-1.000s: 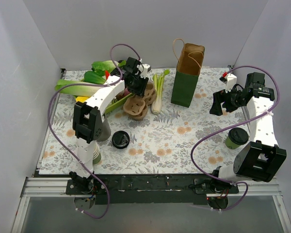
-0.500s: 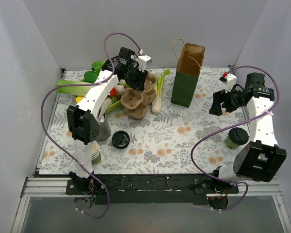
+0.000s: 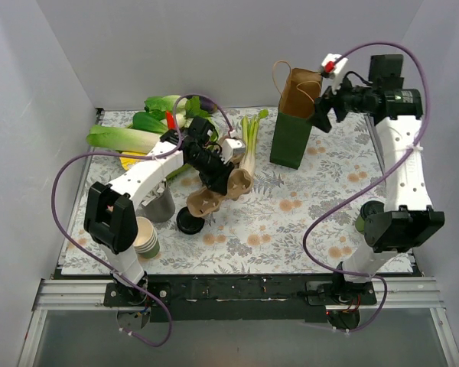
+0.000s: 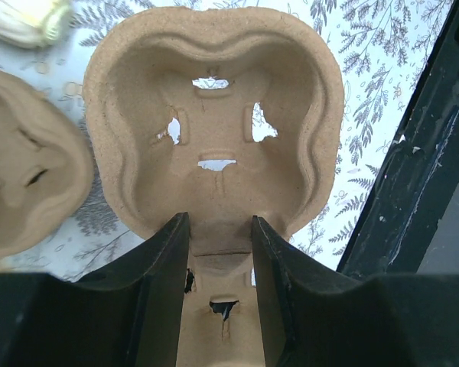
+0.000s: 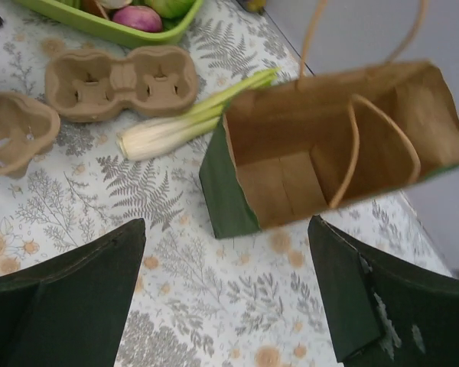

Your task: Pack the takeout coffee

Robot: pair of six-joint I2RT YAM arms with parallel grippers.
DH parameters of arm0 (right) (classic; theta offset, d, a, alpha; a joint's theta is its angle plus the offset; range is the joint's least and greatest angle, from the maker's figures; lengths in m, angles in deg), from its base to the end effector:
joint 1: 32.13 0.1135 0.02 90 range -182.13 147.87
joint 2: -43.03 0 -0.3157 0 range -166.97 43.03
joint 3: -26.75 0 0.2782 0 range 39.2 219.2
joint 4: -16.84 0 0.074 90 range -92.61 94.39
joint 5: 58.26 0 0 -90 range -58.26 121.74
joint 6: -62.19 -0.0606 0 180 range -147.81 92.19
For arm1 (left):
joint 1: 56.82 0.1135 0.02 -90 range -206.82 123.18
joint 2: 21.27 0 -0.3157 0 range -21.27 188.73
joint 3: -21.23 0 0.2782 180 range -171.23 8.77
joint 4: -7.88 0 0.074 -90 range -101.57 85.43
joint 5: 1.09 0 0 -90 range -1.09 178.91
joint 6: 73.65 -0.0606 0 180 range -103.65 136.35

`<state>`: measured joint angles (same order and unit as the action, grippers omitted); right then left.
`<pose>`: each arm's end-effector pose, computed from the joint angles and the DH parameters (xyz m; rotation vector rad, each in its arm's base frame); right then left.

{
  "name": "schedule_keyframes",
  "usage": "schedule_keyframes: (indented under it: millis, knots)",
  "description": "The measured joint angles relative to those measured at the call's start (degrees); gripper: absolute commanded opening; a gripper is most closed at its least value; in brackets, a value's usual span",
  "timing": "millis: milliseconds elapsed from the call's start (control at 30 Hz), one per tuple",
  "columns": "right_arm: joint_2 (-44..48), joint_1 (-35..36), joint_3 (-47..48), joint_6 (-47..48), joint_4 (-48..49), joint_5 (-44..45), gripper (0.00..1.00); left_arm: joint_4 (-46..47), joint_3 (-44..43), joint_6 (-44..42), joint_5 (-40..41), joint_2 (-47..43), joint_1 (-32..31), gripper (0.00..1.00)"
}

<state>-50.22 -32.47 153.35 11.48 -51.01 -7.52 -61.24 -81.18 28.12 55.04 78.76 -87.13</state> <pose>0.3702 0.0362 0.5131 -1.0228 1.7641 0.3151 0.3300 -0.2321 0.3217 0.6257 2.7416 -1.0050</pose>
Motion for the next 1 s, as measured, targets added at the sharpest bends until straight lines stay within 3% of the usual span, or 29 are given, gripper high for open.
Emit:
schedule_keyframes:
  millis: [200, 467, 833, 967, 1000]
  knots:
    - [-7.10, 8.72, 3.30, 0.44, 1.60, 3.10, 0.93, 5.01, 6.14, 0.50, -1.16, 0.70, -2.03, 0.00]
    - [-10.40, 8.68, 6.38, -1.57, 4.83, 5.09, 0.88, 10.64, 7.02, 3.54, -1.55, 6.45, -4.70, 0.00]
    - [-12.48, 13.35, 4.02, 6.97, -2.60, 8.74, 0.59, 11.78, 9.35, 4.35, 0.31, 6.36, -4.90, 0.00]
    - [-13.00, 13.75, 3.80, 8.09, -3.52, 10.71, 0.43, 12.15, 10.84, 4.52, 0.61, 6.14, -4.90, 0.02]
    - [-13.00, 13.88, 3.80, 8.52, -4.13, 11.10, 0.33, 12.33, 11.30, 4.63, 0.68, 6.14, -4.92, 0.04]
